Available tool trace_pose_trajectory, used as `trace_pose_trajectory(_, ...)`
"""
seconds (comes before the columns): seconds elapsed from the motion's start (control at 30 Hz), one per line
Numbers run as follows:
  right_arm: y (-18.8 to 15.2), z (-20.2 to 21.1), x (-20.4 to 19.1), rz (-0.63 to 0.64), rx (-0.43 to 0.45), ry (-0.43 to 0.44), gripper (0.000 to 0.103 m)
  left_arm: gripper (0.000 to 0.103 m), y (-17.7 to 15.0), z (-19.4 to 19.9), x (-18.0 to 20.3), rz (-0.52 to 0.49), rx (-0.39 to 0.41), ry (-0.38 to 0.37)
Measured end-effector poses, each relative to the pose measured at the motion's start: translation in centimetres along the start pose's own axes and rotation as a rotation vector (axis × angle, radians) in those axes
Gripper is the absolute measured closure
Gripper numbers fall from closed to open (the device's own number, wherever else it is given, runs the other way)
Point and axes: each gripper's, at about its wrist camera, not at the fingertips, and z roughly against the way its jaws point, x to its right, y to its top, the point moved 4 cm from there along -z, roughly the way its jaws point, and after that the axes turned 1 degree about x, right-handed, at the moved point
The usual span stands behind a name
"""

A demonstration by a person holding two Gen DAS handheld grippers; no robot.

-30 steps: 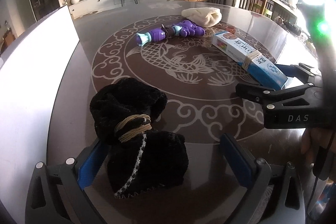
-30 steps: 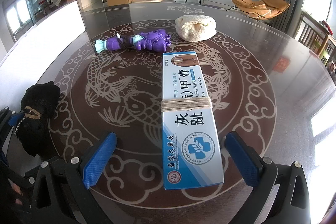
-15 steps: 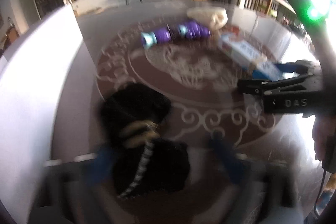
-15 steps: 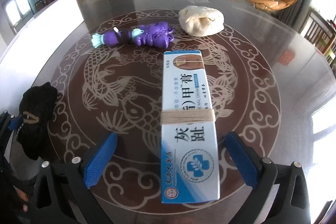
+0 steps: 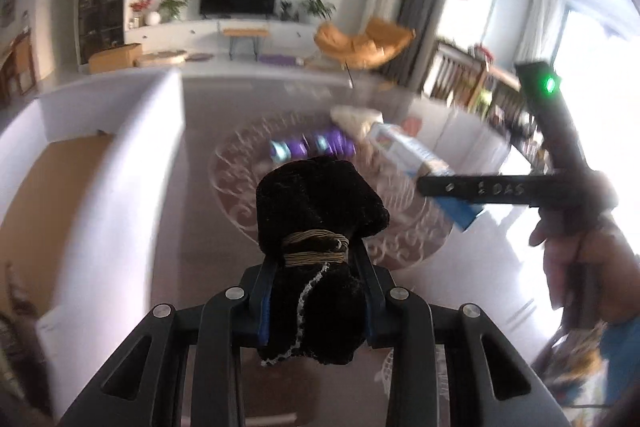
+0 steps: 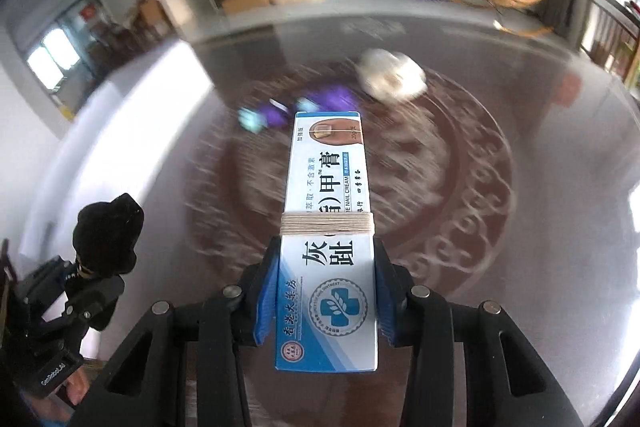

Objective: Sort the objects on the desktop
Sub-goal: 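Carry the black glove and cream box toward the bin with both grippers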

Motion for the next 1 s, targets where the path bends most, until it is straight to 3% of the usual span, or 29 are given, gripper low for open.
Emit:
trace_pose_trajectory(0.13, 2.3, 1.1, -7.9, 0.057, 0.059, 0.136, 0.061, 0.071, 1.7, 5.2, -4.5, 0.032, 0.056, 0.077)
trace_pose_trajectory(0.27, 3.2, 0.7, -18.3, 0.152, 0.071, 0.300, 0.061, 0.071, 2.1, 8.6, -11.4, 0.113, 0.067, 0.209)
trace_pose_trajectory(0.3, 3.3, 0.2, -21.1, 0.182, 0.063, 0.335, 0.061, 0.071, 1.9, 8.8, -13.8, 0.145, 0.045, 0.264)
trace_pose_trajectory(0.4, 3.2, -1.9, -27.5, 0.260, 0.054, 0.373, 0.061, 0.071, 0.8, 8.1, -18.1, 0.203, -0.022, 0.329)
trace_pose_trajectory(0.5, 2.1, -5.0, -31.7, 0.296, 0.037, 0.371, 0.060, 0.065, -1.3, 5.6, -21.5, 0.259, -0.172, 0.419)
trace_pose_trajectory(0.57, 1.2, -6.7, -33.0, 0.319, 0.030, 0.354, 0.055, 0.058, -2.1, 4.9, -22.8, 0.350, -0.244, 0.438)
trace_pose_trajectory(0.6, 0.7, -7.5, -33.5, 0.335, 0.019, 0.339, 0.042, 0.052, -2.1, 4.9, -23.0, 0.365, -0.245, 0.452)
trace_pose_trajectory(0.67, -0.1, -8.2, -33.6, 0.347, 0.016, 0.314, 0.028, 0.021, -1.8, 5.4, -22.9, 0.349, -0.228, 0.507)
trace_pose_trajectory(0.73, -0.3, -7.2, -32.5, 0.317, 0.069, 0.339, 0.023, 0.009, -1.6, 5.9, -22.4, 0.323, -0.193, 0.542)
trace_pose_trajectory(0.8, -0.2, -5.8, -30.7, 0.305, 0.132, 0.312, 0.011, 0.007, -1.4, 6.2, -22.1, 0.310, -0.173, 0.567)
trace_pose_trajectory(0.9, -0.3, -3.5, -26.6, 0.267, 0.212, 0.269, 0.003, 0.007, -1.2, 6.7, -21.7, 0.283, -0.136, 0.610)
trace_pose_trajectory(1.0, -1.5, -2.7, -21.1, 0.243, 0.244, 0.168, 0.001, 0.007, -2.0, 8.3, -20.6, 0.279, -0.039, 0.584)
